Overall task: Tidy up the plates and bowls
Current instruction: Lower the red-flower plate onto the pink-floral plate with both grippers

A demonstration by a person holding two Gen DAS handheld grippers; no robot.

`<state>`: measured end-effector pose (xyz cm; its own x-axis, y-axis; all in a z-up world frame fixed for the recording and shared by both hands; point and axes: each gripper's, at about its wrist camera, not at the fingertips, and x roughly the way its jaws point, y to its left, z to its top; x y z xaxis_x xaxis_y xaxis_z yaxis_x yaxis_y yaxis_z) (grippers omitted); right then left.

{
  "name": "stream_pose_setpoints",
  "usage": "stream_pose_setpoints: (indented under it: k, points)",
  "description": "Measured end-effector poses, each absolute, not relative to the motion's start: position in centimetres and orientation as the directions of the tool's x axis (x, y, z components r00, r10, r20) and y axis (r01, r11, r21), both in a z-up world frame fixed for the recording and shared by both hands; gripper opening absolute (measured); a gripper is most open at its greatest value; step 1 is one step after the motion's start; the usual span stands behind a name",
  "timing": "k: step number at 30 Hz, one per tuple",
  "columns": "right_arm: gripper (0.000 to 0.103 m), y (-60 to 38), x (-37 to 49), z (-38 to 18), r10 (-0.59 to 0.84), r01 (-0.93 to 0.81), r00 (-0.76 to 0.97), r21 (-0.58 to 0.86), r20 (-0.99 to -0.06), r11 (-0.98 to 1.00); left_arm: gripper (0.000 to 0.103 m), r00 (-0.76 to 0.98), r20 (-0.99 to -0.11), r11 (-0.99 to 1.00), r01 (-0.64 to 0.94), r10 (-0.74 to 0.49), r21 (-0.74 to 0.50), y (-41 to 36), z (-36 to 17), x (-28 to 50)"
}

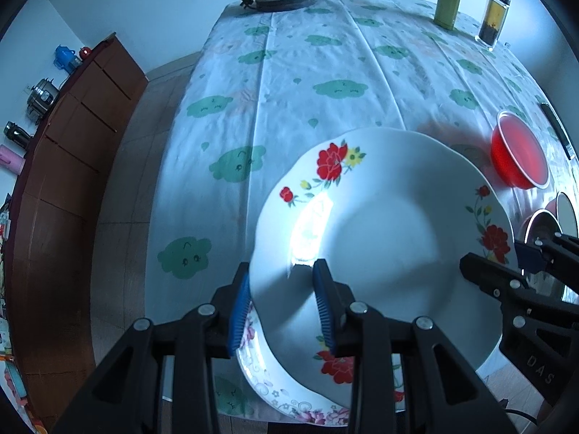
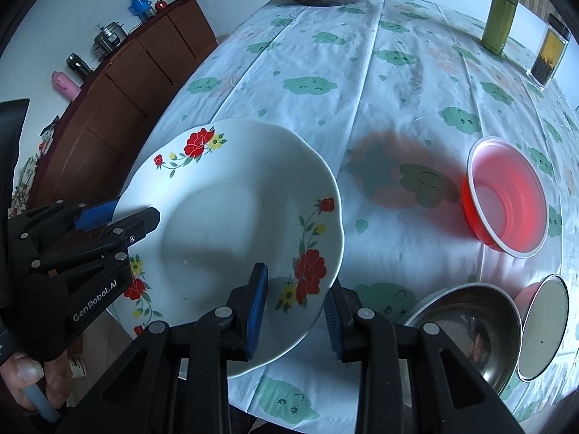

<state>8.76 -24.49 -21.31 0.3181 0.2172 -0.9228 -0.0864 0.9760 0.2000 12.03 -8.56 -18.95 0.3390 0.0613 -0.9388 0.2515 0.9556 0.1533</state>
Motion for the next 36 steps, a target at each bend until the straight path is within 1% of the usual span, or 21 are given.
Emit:
stream_pose_setpoints:
  k: [36]
  points:
    - [0.032,-20.7,7.0,-22.8,0.249,-0.207,0.255,0.199,-0.934,0.958,0.032,0.280,-0.955,0.976,0.163,0.095,0.144,-4.6,-20.9,9.0]
